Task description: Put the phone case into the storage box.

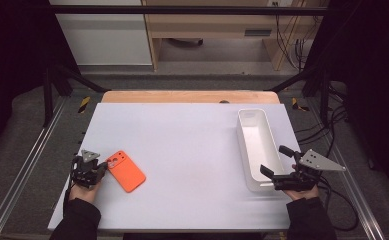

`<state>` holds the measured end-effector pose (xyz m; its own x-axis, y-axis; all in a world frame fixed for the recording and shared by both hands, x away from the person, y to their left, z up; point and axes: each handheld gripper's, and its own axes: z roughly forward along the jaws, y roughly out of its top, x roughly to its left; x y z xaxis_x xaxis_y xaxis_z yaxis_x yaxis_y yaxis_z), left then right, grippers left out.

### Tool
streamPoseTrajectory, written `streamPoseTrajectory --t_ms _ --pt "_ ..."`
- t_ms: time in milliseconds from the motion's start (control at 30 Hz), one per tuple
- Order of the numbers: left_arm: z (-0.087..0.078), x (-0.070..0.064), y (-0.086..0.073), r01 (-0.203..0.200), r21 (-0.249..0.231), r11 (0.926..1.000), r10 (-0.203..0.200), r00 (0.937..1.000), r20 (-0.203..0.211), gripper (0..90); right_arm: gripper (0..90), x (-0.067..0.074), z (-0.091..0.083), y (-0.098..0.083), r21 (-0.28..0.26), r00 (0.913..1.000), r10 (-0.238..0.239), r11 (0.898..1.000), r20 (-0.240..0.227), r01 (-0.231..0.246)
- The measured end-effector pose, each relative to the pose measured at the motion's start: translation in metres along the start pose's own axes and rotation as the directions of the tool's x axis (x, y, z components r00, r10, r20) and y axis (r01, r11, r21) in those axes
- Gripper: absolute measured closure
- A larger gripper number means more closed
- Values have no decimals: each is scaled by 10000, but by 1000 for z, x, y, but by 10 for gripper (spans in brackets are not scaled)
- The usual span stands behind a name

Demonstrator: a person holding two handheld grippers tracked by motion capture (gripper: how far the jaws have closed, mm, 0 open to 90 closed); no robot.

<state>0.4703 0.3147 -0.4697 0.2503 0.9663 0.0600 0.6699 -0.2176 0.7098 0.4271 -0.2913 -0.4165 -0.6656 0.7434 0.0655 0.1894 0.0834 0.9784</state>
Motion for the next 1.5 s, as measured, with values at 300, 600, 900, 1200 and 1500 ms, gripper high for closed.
streamPoseTrajectory --t_ms 300,600,900,1200,1500 --pt "15 -2 14 144 3 9999 -144 9998 -132 897 2 0 1 0 24 10000 -22 10000 -10 22" --pt "26 -4 25 451 -13 9990 -451 9990 -67 897 2 0 1 0 37 10000 -28 10000 -6 28" --pt "34 -11 33 330 -40 9994 -330 9994 -45 897 2 0 1 -1 60 10000 -50 10000 -35 50" --pt "46 -23 45 159 -72 9998 -159 9999 40 897 2 0 1 -1 63 10000 -41 10000 -54 41" --pt "53 -39 55 -47 -223 9997 57 9991 425 898 2 0 1 -1 47 10000 -9 10000 -74 9"
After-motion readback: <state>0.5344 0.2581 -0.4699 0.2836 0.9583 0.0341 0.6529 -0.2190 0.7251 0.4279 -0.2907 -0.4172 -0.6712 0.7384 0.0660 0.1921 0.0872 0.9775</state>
